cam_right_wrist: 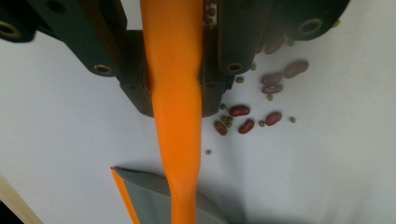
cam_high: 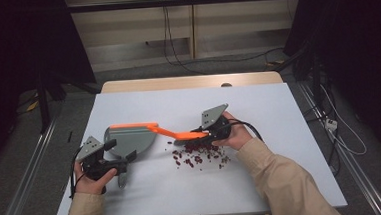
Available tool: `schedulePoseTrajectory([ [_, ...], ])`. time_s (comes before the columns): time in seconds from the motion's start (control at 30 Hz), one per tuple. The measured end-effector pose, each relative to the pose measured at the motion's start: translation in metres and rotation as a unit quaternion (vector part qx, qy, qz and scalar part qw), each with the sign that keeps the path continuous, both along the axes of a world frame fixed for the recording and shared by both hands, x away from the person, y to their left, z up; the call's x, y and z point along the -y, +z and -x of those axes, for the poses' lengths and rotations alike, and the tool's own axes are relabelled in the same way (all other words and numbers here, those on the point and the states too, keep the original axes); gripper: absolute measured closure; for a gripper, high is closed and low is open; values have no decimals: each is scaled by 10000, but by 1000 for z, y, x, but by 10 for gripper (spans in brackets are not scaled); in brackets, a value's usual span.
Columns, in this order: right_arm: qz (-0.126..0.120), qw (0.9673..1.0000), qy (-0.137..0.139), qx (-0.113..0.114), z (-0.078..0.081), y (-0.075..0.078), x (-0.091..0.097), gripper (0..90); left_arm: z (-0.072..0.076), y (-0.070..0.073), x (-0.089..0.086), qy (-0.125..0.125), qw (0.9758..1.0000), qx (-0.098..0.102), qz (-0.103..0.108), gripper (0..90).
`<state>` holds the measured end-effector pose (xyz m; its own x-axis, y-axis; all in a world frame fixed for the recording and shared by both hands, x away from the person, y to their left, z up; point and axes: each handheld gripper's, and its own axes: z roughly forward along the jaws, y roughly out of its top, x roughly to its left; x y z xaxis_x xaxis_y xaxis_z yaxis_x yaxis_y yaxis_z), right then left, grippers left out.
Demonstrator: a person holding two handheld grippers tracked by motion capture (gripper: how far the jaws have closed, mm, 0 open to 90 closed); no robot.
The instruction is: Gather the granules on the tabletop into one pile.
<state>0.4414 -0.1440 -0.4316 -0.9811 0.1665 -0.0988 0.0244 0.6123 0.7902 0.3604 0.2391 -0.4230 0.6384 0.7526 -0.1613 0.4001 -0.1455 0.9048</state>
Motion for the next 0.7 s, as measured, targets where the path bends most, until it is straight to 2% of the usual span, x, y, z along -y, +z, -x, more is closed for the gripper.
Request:
schedulePoseTrajectory([
  [0.07, -1, 10000, -43, 26, 1, 2, 0, 714, 0, 1, -1, 0, 10000, 10, -22, 74],
  [0.17, -159, 9998, -136, 26, -1, 5, 1, 714, 0, 1, -1, 5, 10000, 11, -7, 74],
  [0.3, -280, 9992, -286, 76, -11, 7, -3, 714, 0, 1, -1, 9, 10000, 9, 0, 75],
  [0.4, -271, 9991, -306, 127, -20, 7, -12, 714, 0, 1, -2, 18, 10000, 11, -9, 75],
  [0.57, -123, 9995, -240, 164, -32, 1, -32, 714, 0, 0, -3, 48, 10000, -13, -8, 74],
  [0.6, -63, 9997, -190, 133, -32, -2, -36, 714, 0, 0, -3, 63, 10000, -13, 23, 75],
  [0.63, -151, 9998, -93, 56, -31, -4, -38, 714, 0, 0, -4, 55, 10000, -5, 8, 75],
  [0.7, -75, 9999, 40, 120, -25, -4, -40, 713, 0, 0, -5, 80, 10000, -13, 10, 75],
])
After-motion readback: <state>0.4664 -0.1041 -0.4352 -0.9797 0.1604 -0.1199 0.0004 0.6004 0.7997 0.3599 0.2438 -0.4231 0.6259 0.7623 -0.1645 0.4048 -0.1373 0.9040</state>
